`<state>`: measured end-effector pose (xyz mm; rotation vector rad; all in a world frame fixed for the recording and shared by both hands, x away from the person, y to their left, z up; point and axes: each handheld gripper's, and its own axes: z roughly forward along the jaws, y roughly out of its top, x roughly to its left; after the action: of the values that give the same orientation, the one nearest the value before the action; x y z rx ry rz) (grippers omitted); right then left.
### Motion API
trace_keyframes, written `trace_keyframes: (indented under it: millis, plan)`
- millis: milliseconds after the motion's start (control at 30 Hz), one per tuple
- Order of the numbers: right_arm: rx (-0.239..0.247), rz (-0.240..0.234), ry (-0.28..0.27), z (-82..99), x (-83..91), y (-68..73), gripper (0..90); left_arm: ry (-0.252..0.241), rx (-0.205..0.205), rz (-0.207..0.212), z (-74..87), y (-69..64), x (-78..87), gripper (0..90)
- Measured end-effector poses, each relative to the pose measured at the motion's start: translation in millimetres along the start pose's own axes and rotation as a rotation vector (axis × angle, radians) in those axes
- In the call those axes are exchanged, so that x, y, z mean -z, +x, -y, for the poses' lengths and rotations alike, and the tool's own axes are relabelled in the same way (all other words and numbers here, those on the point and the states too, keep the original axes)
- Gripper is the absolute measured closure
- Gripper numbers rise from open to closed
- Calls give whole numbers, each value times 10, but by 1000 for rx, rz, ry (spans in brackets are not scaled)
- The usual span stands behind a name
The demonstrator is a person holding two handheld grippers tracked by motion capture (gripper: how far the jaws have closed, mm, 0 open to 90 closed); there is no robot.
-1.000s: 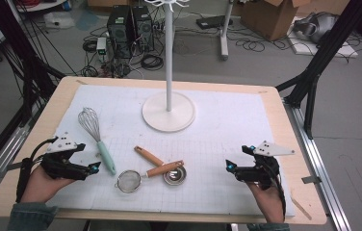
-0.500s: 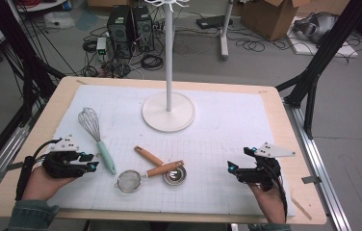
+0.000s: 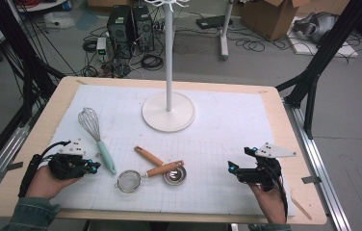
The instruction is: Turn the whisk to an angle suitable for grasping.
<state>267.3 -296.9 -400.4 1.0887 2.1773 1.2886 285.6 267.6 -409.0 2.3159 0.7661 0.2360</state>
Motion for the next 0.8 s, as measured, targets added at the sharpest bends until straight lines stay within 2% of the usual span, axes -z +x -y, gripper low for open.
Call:
trace_keyframes:
  millis: [233, 333, 800]
  plan:
    - [0, -4, 3, 1, -4, 2, 157, 14, -7, 21, 9, -18, -63, 885]
    - [1, -3, 2, 2, -10, 1, 157, 28, -26, 39, 8, -43, -106, 885]
    - [0, -3, 3, 1, -23, 9, 157, 48, -56, 88, -20, -125, -227, 885]
